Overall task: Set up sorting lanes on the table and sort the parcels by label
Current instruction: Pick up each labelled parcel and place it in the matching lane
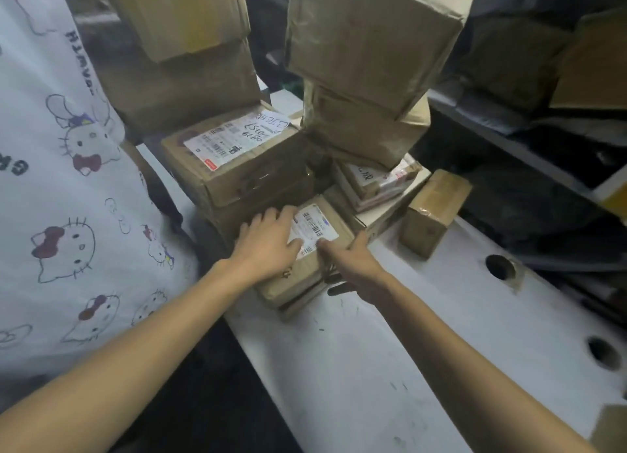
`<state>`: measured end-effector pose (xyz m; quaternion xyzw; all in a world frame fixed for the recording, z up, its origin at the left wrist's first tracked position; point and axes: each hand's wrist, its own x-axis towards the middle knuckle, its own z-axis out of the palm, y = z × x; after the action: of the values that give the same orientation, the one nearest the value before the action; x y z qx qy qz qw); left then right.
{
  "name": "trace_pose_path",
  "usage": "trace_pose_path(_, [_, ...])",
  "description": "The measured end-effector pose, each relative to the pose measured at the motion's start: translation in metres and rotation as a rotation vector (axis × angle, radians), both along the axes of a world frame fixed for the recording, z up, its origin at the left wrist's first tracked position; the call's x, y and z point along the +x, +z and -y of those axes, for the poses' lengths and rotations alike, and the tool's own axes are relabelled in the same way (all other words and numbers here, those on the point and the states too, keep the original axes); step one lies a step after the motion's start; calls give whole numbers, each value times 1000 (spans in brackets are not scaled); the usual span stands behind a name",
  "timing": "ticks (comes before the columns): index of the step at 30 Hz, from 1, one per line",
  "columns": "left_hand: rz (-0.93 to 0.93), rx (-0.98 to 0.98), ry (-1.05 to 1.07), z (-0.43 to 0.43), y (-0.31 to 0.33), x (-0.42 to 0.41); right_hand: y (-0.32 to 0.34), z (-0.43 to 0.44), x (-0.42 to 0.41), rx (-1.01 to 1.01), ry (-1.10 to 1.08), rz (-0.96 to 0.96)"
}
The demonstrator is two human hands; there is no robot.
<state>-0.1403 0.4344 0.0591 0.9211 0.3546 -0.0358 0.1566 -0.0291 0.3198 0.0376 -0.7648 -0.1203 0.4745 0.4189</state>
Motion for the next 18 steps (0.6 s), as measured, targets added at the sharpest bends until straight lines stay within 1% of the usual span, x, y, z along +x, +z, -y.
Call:
trace_pose_path(2, [70,-33,2,-2,4,7,5,-3,-1,26,-89,-94])
trace_pose_path(4, [73,-62,1,2,8,11,9,-2,-1,30,-109,-134])
trace_pose_path(7, [64,-32,16,4,8,14,10,6,0,40,-121,-161])
trace_pose_path(14, [100,-36,-1,16,21,23,11,28,7,83,-165,-112])
trace_pose_path(18, [169,-88,5,35,20,30,20,53,17,81,-191,25])
